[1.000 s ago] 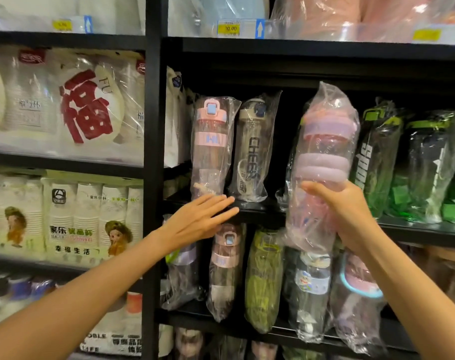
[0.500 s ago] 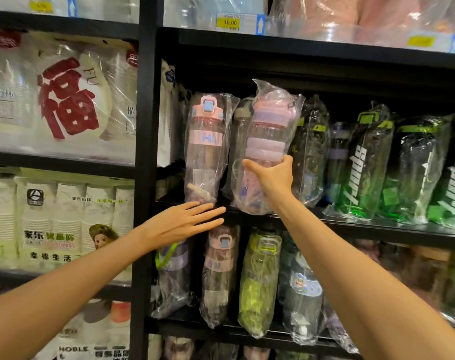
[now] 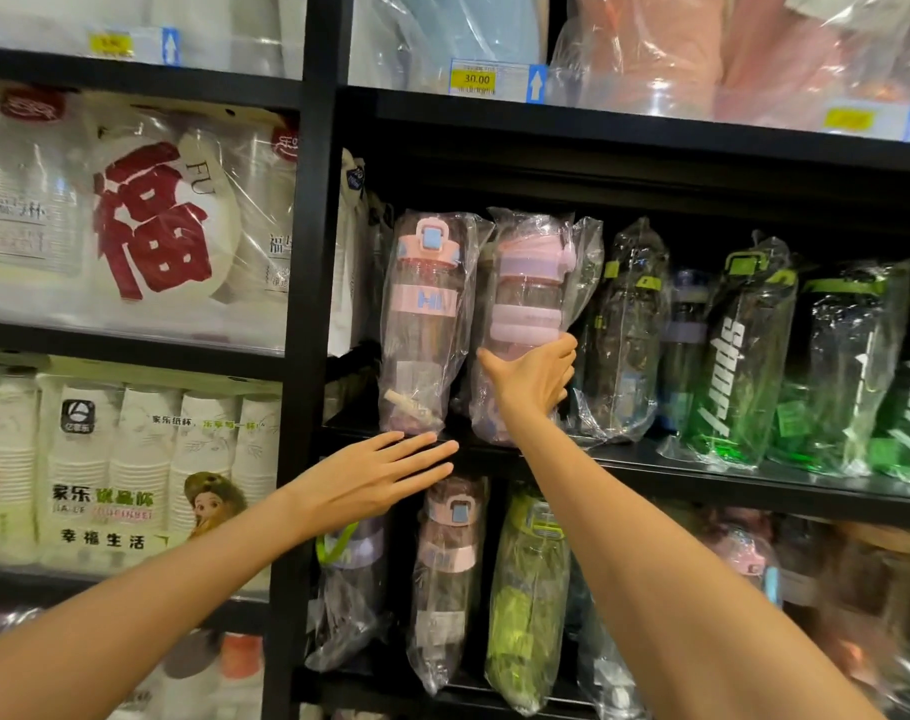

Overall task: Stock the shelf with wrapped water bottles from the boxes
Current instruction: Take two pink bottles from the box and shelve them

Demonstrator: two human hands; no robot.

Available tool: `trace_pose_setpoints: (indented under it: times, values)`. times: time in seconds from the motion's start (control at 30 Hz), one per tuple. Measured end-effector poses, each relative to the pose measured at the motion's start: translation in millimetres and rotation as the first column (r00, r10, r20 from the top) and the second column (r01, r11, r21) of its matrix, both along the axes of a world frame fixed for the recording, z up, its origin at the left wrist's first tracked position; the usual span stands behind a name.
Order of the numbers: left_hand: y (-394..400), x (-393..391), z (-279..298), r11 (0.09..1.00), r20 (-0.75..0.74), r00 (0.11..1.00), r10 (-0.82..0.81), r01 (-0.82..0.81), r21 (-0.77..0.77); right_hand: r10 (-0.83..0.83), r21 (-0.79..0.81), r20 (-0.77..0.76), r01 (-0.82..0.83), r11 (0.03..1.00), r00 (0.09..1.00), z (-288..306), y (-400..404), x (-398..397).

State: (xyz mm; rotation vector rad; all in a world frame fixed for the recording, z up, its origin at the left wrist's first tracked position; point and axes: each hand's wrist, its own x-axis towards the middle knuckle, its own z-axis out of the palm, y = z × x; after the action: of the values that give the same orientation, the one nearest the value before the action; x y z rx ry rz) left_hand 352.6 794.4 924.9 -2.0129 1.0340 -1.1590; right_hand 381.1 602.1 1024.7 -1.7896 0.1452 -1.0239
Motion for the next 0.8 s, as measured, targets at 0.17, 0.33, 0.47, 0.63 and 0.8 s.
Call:
trace_pose_setpoints:
  times: [0.17,0.33,0.47,0.63,0.8]
  values:
    - [-1.0,1.8,-4.2,1.0,-0.024,1.0,0.012,-0.013,-0.026,-0.027,-0.013,-0.005,0.027,1.0,1.0,-0.8,7.6,3.9]
    - [-2.2,-0.1,-6.1,0.998,-0.03,0.998,0.047,-0.048,-0.035,-0.042,-0.038,-0.015,0.042,0.998,0.999,-1.2,12.6,6.7]
    - [-5.7,-2.6,-7.0,0.998,-0.032,0.998,0.051,-0.052,-0.046,-0.042,-0.041,-0.009,0.042,0.998,0.999,-2.8,14.7,9.0]
    - [-7.7,-4.2,-7.4,0.997,-0.038,0.998,0.045,-0.048,-0.066,-0.017,-0.059,-0.011,0.017,0.998,1.0,-6.1,10.5,8.1]
    - [-8.6,-6.8,-6.3,0.996,-0.053,0.997,0.05,-0.054,-0.067,-0.017,-0.099,-0.059,0.011,0.995,0.998,-5.2,8.3,2.9]
